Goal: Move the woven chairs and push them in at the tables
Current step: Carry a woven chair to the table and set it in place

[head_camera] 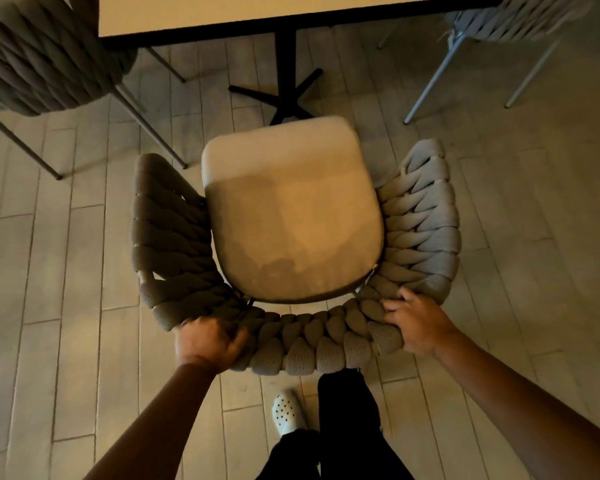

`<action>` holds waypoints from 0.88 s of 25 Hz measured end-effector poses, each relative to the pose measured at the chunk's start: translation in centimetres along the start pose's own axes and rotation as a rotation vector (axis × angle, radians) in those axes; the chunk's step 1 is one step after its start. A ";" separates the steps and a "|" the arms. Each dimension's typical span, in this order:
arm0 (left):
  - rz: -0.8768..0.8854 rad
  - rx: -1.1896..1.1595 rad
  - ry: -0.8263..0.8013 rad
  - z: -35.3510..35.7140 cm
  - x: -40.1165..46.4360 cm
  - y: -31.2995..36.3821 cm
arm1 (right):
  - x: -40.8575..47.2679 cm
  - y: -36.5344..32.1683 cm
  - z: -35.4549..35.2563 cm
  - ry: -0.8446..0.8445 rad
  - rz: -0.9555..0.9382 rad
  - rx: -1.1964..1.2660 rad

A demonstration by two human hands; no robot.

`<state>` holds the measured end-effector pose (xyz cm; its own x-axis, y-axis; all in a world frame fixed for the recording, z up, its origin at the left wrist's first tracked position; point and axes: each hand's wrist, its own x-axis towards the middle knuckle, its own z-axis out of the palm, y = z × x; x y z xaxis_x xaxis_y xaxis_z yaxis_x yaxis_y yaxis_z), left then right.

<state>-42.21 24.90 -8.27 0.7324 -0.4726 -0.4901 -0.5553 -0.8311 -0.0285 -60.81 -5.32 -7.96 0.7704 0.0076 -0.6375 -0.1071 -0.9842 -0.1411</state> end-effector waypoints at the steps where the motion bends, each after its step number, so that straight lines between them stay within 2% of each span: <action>1: 0.002 -0.010 0.002 -0.1 0.1 -0.4 | 0.1 -0.3 -0.2 0.001 0.005 0.010; 11: 0.034 -0.004 0.166 -5.4 9.6 -2.5 | 6.3 1.8 -6.1 0.139 0.063 0.095; 16: 0.017 -0.005 0.237 -8.0 15.1 -1.5 | 9.2 5.4 -8.5 0.181 0.094 0.099; 22: 0.002 -0.064 0.242 -9.8 18.4 2.1 | 11.0 10.7 -11.1 0.160 0.104 0.012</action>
<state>-26.02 11.55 -8.80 0.8086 -0.5244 -0.2668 -0.5367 -0.8432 0.0310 -46.52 -17.74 -8.11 0.8450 -0.1229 -0.5205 -0.1978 -0.9760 -0.0907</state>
